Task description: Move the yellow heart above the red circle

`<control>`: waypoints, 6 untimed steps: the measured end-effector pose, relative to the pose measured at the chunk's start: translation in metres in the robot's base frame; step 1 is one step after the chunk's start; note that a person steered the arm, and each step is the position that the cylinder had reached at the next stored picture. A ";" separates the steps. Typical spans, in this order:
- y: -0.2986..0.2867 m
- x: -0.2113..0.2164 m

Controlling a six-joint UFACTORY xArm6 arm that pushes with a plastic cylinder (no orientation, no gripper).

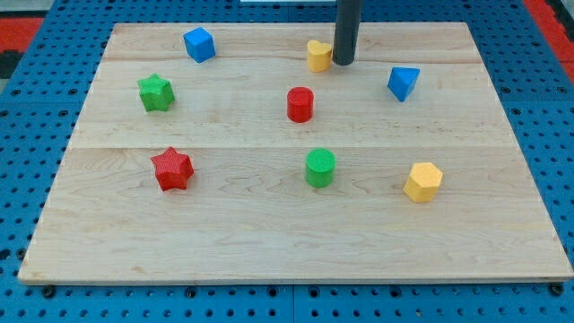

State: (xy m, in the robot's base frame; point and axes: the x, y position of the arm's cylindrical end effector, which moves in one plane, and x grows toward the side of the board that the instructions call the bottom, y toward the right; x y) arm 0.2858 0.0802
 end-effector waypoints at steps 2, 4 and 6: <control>-0.059 -0.043; -0.061 0.018; -0.015 -0.029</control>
